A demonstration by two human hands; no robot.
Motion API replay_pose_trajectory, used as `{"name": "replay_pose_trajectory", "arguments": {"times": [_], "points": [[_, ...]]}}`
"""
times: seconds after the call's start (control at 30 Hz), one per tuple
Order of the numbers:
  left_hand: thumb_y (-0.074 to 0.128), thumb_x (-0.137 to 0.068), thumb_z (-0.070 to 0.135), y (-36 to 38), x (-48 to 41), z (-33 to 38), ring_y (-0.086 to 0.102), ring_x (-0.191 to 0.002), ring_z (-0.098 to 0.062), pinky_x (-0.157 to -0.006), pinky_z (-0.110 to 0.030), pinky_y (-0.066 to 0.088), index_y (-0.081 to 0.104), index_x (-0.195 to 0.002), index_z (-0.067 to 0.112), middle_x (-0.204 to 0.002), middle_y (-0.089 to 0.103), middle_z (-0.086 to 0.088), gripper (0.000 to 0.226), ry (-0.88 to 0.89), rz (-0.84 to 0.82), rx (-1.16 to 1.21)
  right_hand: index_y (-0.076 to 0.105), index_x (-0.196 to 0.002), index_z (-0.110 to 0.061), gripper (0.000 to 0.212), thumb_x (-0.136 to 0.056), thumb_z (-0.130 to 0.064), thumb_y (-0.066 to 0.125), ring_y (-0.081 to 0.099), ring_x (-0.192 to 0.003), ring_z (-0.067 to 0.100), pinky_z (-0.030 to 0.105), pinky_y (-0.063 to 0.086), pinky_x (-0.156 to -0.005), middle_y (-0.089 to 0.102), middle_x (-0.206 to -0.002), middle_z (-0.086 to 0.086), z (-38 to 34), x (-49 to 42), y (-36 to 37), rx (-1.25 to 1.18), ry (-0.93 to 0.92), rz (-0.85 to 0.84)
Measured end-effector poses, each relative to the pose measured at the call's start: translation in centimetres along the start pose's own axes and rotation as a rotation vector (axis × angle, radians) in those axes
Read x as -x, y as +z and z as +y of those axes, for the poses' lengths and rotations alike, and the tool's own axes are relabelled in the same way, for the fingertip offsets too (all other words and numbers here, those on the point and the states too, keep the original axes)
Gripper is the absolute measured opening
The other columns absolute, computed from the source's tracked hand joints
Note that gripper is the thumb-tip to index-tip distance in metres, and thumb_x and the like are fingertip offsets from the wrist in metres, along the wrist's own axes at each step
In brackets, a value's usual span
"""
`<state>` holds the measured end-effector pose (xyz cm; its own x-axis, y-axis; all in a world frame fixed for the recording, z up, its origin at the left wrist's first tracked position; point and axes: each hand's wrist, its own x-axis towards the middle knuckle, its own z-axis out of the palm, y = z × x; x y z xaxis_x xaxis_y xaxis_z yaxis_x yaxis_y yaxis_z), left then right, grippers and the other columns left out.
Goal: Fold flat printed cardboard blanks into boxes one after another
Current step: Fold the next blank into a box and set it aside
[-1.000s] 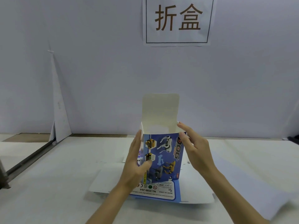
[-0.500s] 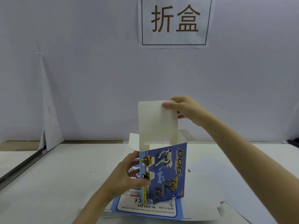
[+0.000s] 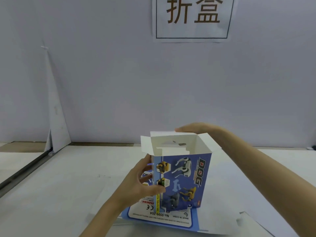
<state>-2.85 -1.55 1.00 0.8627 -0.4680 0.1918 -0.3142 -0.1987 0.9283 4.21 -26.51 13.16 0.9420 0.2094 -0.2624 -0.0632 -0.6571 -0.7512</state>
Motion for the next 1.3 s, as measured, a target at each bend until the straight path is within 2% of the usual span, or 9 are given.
{"name": "replay_pose_trajectory", "arguments": {"times": [0.13, 0.3, 0.53, 0.63, 0.77, 0.9, 1.07, 1.2, 1.3], "points": [[0.082, -0.054, 0.045, 0.0, 0.0, 0.2, 0.056, -0.119, -0.013, -0.094, -0.025, 0.051, 0.038, -0.138, 0.035, -0.129, 0.058, 0.012, 0.095, -0.008, -0.005, 0.0, 0.067, -0.109, -0.03, 0.033, -0.078, -0.021, 0.072, 0.072, -0.086, 0.016, 0.028, 0.058, -0.068, 0.074, -0.1, 0.0, -1.1, 2.2, -1.3, -0.538, -0.389, 0.118], [0.083, -0.066, 0.031, 0.1, -0.2, 0.6, 0.055, -0.119, -0.012, -0.092, -0.021, 0.049, 0.035, -0.142, 0.03, -0.131, 0.056, 0.01, 0.089, -0.003, -0.025, -0.005, 0.079, -0.086, -0.034, 0.032, -0.087, -0.005, 0.064, 0.069, -0.083, 0.015, 0.029, 0.059, -0.073, 0.075, -0.089, -0.007, -2.0, 3.9, -0.5, -0.434, -0.585, 0.313], [0.079, -0.073, 0.018, 0.2, -0.1, 0.6, 0.054, -0.121, -0.019, -0.099, -0.031, 0.047, 0.031, -0.145, 0.028, -0.134, 0.054, 0.003, 0.087, -0.027, 0.013, 0.006, 0.071, -0.083, -0.021, 0.023, -0.07, -0.04, 0.071, 0.064, -0.07, 0.009, 0.021, 0.053, -0.058, 0.07, -0.077, -0.005, -4.0, 5.3, 0.6, -0.487, -0.548, 0.282], [0.08, -0.069, 0.023, 0.2, -0.2, 0.4, 0.054, -0.122, -0.02, -0.101, -0.034, 0.047, 0.03, -0.146, 0.029, -0.135, 0.053, 0.002, 0.091, -0.032, 0.012, 0.029, 0.072, -0.085, -0.024, 0.019, -0.067, -0.028, 0.077, 0.068, -0.072, 0.009, 0.024, 0.055, -0.059, 0.072, -0.082, -0.004, -4.1, 5.9, 0.6, -0.43, -0.527, 0.276], [0.083, -0.066, 0.034, 0.7, 0.0, -0.2, 0.057, -0.116, -0.012, -0.085, -0.02, 0.053, 0.025, -0.146, 0.035, -0.135, 0.051, 0.008, 0.099, -0.011, -0.001, 0.038, 0.07, -0.089, -0.025, 0.018, -0.079, -0.01, 0.074, 0.068, -0.083, 0.014, 0.024, 0.056, -0.061, 0.071, -0.09, -0.005, -3.8, 6.2, 1.2, -0.394, -0.547, 0.43], [0.086, -0.063, 0.03, 1.7, 0.8, -1.2, 0.064, -0.102, -0.006, -0.073, -0.028, 0.058, 0.02, -0.144, 0.044, -0.128, 0.054, 0.008, 0.105, -0.045, -0.033, 0.114, 0.056, -0.122, -0.027, 0.039, -0.085, -0.026, 0.068, 0.063, -0.101, 0.013, 0.018, 0.055, -0.074, 0.063, -0.118, -0.003, -4.6, 7.6, 1.9, -0.187, -0.553, 0.524], [0.064, -0.079, 0.044, -0.2, -0.4, 1.2, 0.068, -0.101, -0.021, -0.082, -0.032, 0.056, 0.052, -0.134, 0.021, -0.111, 0.071, -0.003, 0.062, 0.101, 0.251, 0.42, 0.04, -0.142, -0.024, 0.052, -0.093, -0.036, 0.052, 0.048, -0.128, 0.016, 0.023, 0.038, -0.093, 0.048, -0.141, 0.002, -1.8, 11.1, 3.5, -0.328, -0.556, 0.929], [0.056, -0.075, 0.057, 0.2, -1.5, 5.3, 0.068, -0.091, -0.009, -0.076, -0.019, 0.054, 0.065, -0.109, 0.029, -0.098, 0.073, 0.006, 0.045, 0.175, 0.241, 0.395, 0.031, -0.145, -0.037, 0.068, -0.082, -0.049, 0.051, 0.057, -0.12, 0.008, 0.031, 0.05, -0.09, 0.053, -0.139, -0.011, -1.6, 11.1, 9.3, -0.388, -0.565, 0.586], [0.054, -0.072, 0.061, 0.9, -1.2, 6.6, 0.069, -0.089, -0.011, -0.071, -0.019, 0.054, 0.063, -0.112, 0.026, -0.097, 0.073, 0.003, 0.054, 0.181, 0.257, 0.362, 0.031, -0.146, -0.037, 0.067, -0.084, -0.037, 0.057, 0.061, -0.116, 0.014, 0.035, 0.059, -0.08, 0.056, -0.133, -0.006, -1.8, 11.1, 10.4, -0.502, -0.667, 0.591]]}}
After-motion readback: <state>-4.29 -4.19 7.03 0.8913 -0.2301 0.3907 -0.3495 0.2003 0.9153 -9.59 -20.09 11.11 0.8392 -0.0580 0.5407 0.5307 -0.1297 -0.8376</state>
